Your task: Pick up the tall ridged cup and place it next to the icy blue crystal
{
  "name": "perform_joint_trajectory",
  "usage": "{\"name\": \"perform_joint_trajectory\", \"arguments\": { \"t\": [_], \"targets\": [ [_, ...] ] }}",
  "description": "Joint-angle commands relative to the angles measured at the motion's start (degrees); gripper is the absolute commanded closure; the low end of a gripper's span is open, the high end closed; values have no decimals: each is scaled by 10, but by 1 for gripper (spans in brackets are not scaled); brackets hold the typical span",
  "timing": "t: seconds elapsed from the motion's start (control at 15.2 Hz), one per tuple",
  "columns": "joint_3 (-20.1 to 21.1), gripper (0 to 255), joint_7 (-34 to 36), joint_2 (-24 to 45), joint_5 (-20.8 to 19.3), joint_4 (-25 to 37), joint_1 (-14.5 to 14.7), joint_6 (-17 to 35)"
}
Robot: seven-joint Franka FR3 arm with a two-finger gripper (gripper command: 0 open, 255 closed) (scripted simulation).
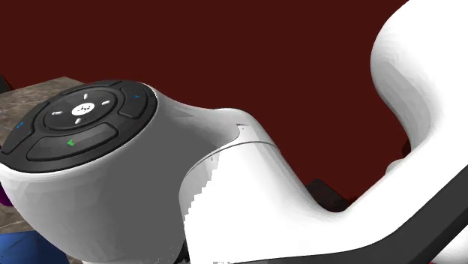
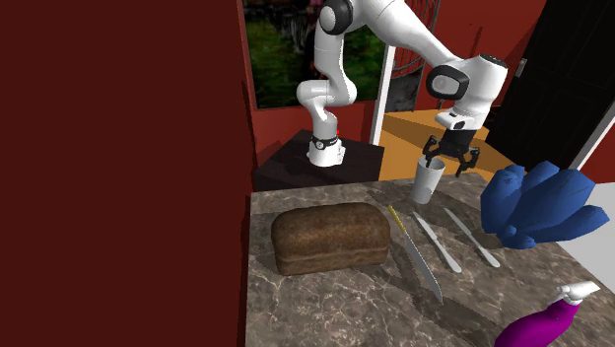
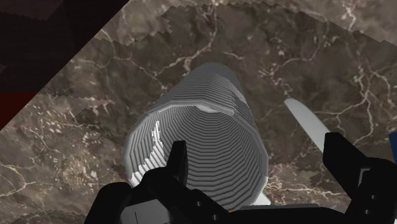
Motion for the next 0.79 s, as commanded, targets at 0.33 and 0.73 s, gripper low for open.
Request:
{"name": "perform_joint_trajectory", "arguments": {
  "t": [0.33,0.73],
  "targets": [
    [6,0,-20,-30,29,47,-3,-67],
    [6,0,-20,-30,29,47,-3,-67]
  ]
}}
